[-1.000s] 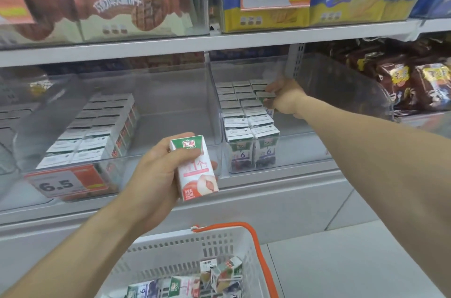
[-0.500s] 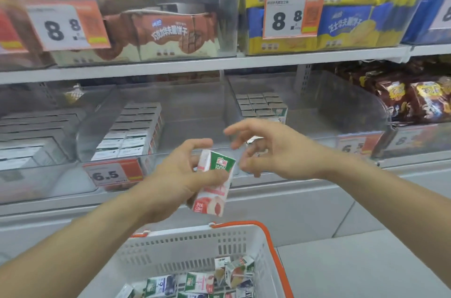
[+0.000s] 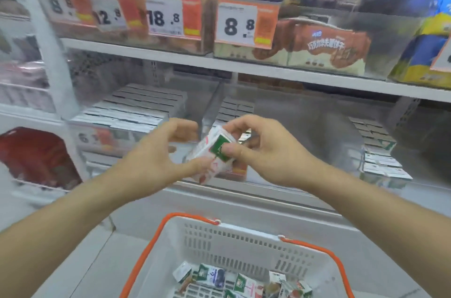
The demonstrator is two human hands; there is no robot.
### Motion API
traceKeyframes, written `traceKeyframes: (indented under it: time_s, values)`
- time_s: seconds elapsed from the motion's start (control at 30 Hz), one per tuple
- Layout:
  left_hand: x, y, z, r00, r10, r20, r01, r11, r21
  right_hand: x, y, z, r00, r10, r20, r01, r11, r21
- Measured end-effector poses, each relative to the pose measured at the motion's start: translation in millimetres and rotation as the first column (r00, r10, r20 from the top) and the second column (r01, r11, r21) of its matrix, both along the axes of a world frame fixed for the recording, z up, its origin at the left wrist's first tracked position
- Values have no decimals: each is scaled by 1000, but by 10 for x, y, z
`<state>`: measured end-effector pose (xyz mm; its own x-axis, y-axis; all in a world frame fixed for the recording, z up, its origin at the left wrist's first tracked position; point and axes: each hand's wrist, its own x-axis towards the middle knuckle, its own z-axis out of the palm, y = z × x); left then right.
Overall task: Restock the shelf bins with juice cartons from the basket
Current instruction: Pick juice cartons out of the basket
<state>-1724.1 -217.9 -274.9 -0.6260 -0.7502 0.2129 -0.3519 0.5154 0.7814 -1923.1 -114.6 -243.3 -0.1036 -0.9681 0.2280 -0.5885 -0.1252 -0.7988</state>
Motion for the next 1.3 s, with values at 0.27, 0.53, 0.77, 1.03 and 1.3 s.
traceKeyframes:
  time_s: [0.27, 0.53, 0.77, 1.03, 1.3]
  values:
    - [531, -746, -288, 932, 318, -171, -355, 897, -264, 526, -1280, 110, 908, -181, -377, 109, 973, -205]
    - [317, -1376, -108, 969, 230, -87, -246, 929, -278, 603, -1769, 65, 794, -147, -591, 96, 989, -117]
    - [-26, -1835, -10, 999, 11, 34, -4, 980, -198, 417, -1725, -54, 803, -218, -555, 116, 970, -213]
    - [-695, -2459, 3, 962, 176, 207, -113, 952, -284, -43, -1354, -386, 713, -273, -646, 51, 939, -341]
    - [-1216, -2796, -353, 861, 317, 398, -112, 881, -459, -147, -1339, -606, 772, -145, -619, -19, 968, -250]
